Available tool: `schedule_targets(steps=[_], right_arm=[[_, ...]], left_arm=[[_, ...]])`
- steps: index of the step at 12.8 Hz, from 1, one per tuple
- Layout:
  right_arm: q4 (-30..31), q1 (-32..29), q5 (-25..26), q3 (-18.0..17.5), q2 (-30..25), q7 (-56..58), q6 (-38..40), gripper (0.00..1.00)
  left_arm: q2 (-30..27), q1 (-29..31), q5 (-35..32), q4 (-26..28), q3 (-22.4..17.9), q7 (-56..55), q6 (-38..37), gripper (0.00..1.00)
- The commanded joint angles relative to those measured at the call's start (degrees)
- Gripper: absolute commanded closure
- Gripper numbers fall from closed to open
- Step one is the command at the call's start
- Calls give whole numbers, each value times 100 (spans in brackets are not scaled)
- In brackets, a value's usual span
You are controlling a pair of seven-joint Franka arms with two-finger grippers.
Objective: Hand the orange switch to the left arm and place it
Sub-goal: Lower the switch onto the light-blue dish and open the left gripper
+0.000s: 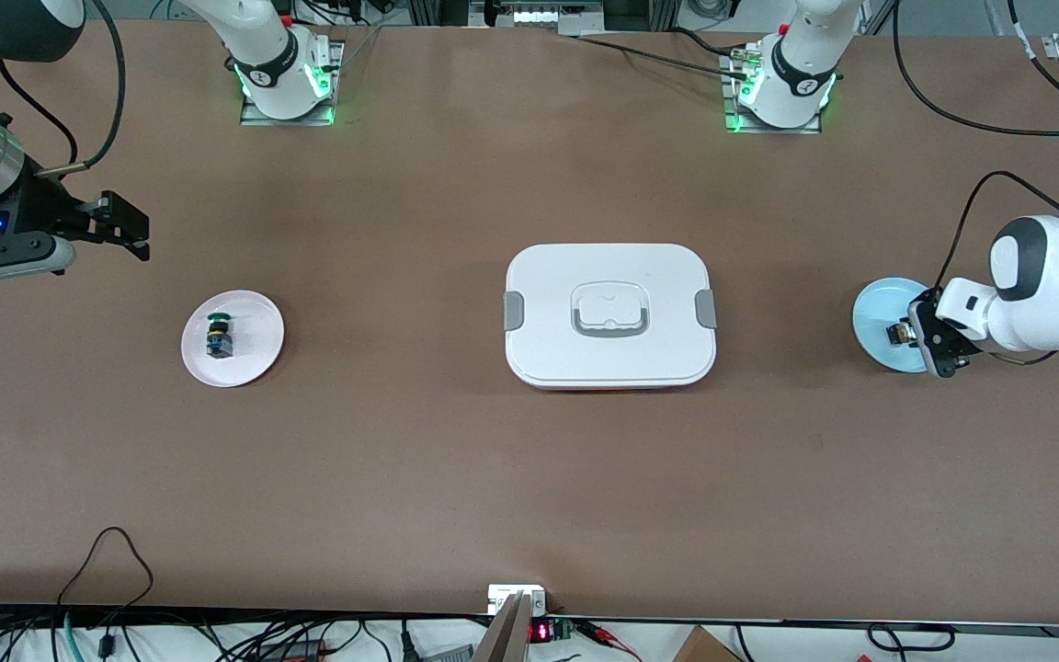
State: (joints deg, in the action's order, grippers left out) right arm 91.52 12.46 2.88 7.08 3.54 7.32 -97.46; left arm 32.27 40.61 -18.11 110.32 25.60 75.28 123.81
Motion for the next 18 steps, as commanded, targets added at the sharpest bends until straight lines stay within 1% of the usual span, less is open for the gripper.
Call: schedule_targets(steps=[1, 3, 4, 6, 7, 8, 9, 10, 11, 13, 14, 16, 17, 18], right_arm=[[-213, 2, 11, 39, 94, -117, 34, 0], [-205, 19, -94, 39, 85, -152, 121, 0], [-205, 37, -86, 39, 76, -170, 139, 0], [-196, 19, -95, 39, 85, -484, 157, 0], [-196, 19, -95, 39, 85, -582, 157, 0], [-196, 19, -104, 39, 85, -600, 218, 0], [-205, 19, -182, 39, 85, -627, 262, 0], [-205, 19, -435, 48, 76, -636, 271, 0], [-205, 2, -551, 48, 76, -636, 262, 0], [-205, -51, -552, 57, 85, -636, 271, 0], [-205, -95, -561, 57, 94, -627, 271, 0], [-205, -104, -561, 57, 94, -627, 271, 0], [-205, -95, -561, 57, 94, -627, 271, 0], [-205, -104, -561, 57, 94, -618, 271, 0]], left_arm=[[-247, 123, -141, 51, 138, 293, -93, 0], [-361, 97, -141, -80, 226, 303, -321, 0], [-423, 105, -141, -237, 348, 294, -514, 0], [-494, 79, -97, -851, 568, 172, -1285, 0], [-494, 9, -53, -1307, 647, 23, -1872, 0], [-494, -52, -35, -1642, 674, -222, -2505, 0], [-502, -70, 139, -1950, 787, -651, -3172, 0], [-520, -70, 297, -2284, 997, -1151, -3771, 0], [-520, -88, 308, -2478, 1174, -1713, -4159, 0], [-529, -79, 334, -2550, 1499, -2585, -4540, 0], [-581, -71, 334, -2568, 1735, -3085, -4654, 0], [-757, -62, 334, -2909, 2167, -4104, -5058, 0], [-801, -70, 334, -3085, 2299, -4527, -5164, 0], [-949, -105, 473, -3121, 2335, -4766, -5157, 0]])
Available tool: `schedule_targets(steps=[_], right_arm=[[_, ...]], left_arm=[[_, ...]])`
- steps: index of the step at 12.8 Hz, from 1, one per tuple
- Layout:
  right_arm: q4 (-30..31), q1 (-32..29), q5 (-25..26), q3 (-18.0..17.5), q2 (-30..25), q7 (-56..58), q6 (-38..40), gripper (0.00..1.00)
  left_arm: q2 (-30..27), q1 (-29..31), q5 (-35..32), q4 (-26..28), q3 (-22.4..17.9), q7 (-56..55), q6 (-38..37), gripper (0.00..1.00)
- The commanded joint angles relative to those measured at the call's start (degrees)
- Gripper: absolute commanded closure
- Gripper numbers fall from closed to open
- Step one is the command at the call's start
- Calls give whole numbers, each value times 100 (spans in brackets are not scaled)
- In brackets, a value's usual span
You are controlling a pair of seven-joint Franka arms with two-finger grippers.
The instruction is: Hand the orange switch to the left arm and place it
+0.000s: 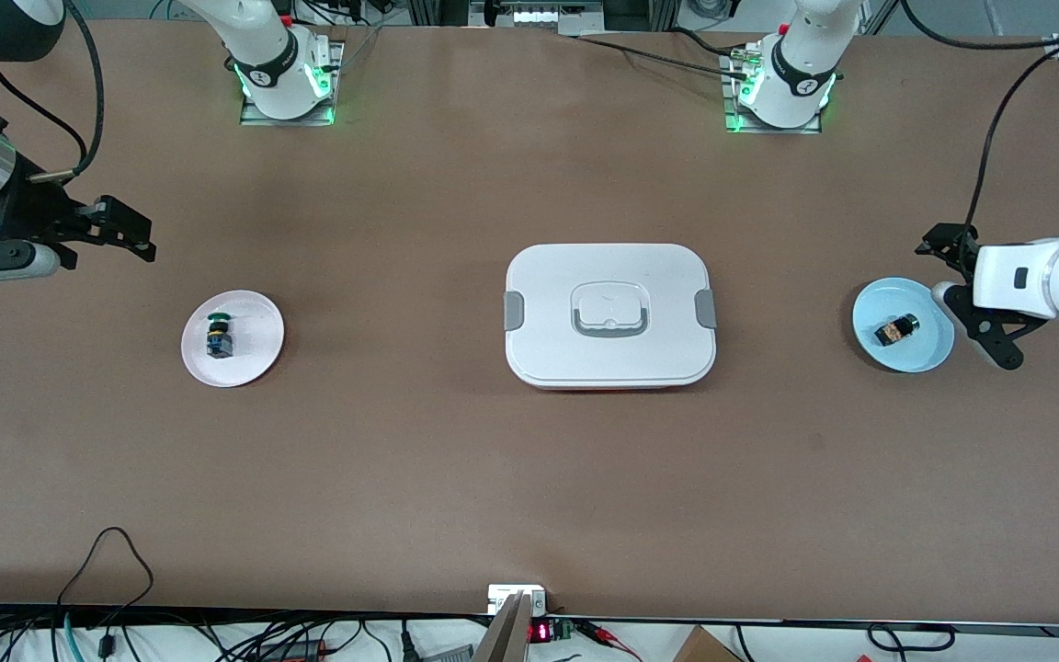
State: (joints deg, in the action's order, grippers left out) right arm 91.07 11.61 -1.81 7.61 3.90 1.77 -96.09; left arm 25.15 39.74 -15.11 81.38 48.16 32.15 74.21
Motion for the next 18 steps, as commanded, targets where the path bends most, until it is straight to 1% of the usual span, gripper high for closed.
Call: schedule_targets(steps=[1, 2, 3, 4, 5, 6, 7, 8, 10, 11, 12, 15, 16, 18], right_arm=[[-160, -18, -91, 3, 58, -63, 134, 0], [-160, -10, -91, 3, 58, -72, 134, 0], [-160, -10, -91, 3, 58, -72, 134, 0], [-160, -1, -91, 3, 58, -72, 134, 0], [-160, -10, -91, 3, 58, -72, 134, 0], [-160, -1, -91, 3, 58, -72, 134, 0], [-160, -1, -91, 3, 58, -72, 134, 0], [-160, -1, -91, 3, 58, -72, 134, 0], [-160, -1, -91, 3, 58, -72, 134, 0], [-160, -1, -91, 3, 58, -72, 134, 0], [-160, -1, -91, 3, 58, -72, 134, 0], [-160, 17, -91, -5, 49, -63, 134, 0], [-160, 17, -91, -5, 49, -63, 134, 0], [-160, 34, -91, -14, 49, -63, 134, 0]], left_arm=[[-483, -140, 384, -219, 53, -734, -188, 0], [-581, -264, 447, -228, -17, -1320, -188, 0], [-860, -708, 448, -219, -365, -1822, -188, 0], [-976, -1409, 474, -219, -935, -2323, -170, 0], [-1090, -1738, 718, -202, -1314, -2658, -100, 0], [-1309, -2028, 1225, -71, -1779, -2897, 231, 0], [-1572, -2449, 1700, 252, -2489, -3029, 652, 0], [-1862, -3010, 1809, 586, -3166, -3118, 1021, 0], [-2355, -4143, 1705, 1097, -4475, -3171, 1480, 0], [-2540, -4497, 1670, 1360, -4856, -3180, 1621, 0], [-2681, -4553, 1687, 1580, -4938, -3224, 1753, 0], [-2867, -4571, 1669, 1951, -5071, -3618, 2394, 0], [-2850, -4563, 1661, 1943, -5071, -3611, 2414, 0], [-2832, -4536, 1652, 1838, -5019, -3489, 2169, 0]])
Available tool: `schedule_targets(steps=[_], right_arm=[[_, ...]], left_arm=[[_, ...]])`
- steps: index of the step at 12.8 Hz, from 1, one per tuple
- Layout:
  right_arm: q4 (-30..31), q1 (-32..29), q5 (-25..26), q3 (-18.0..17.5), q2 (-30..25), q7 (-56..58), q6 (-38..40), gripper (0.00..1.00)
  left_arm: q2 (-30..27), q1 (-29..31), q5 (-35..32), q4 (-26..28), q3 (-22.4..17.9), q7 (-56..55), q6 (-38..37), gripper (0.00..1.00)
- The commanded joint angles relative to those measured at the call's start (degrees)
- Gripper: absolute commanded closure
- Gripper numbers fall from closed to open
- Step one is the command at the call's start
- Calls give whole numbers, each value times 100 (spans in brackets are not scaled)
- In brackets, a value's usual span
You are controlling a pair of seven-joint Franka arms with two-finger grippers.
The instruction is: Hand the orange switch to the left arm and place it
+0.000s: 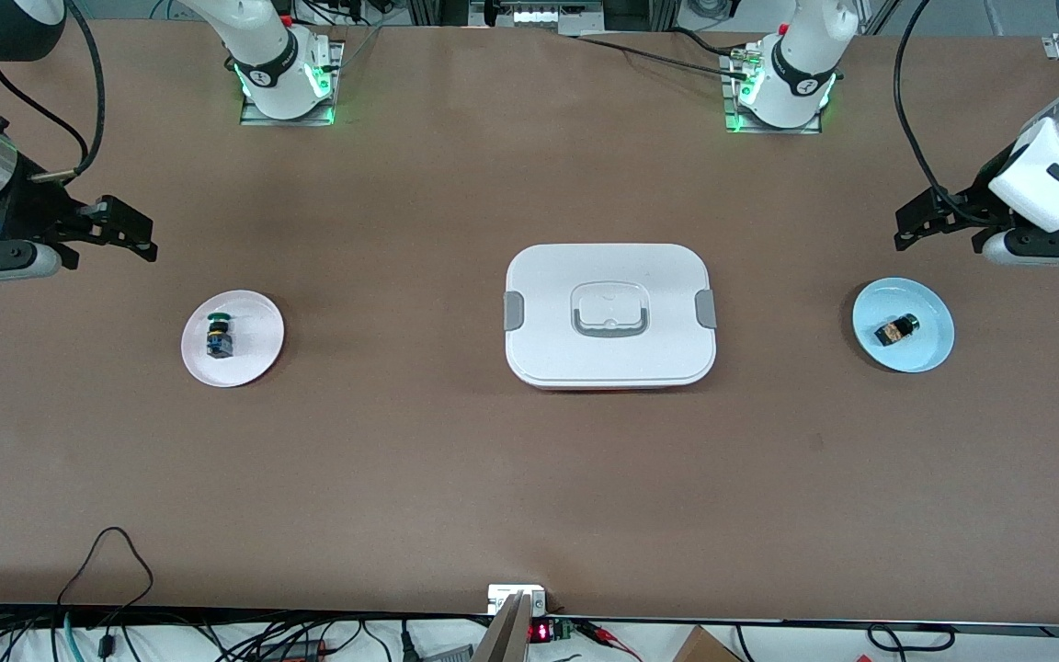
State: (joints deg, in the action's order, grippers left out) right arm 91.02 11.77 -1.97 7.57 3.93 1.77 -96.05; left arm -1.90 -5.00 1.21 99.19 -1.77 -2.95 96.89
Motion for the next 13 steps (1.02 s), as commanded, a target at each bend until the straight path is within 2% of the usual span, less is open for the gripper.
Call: schedule_targets(steps=[1, 13], right_arm=[[-155, 18, -67, -10, 37, -63, 130, 0], [-163, 36, -23, -37, 37, -63, 122, 0]], left_arm=[[-66, -62, 20, -22, -16, 48, -100, 0], [93, -62, 20, -119, 2, 22, -223, 0]])
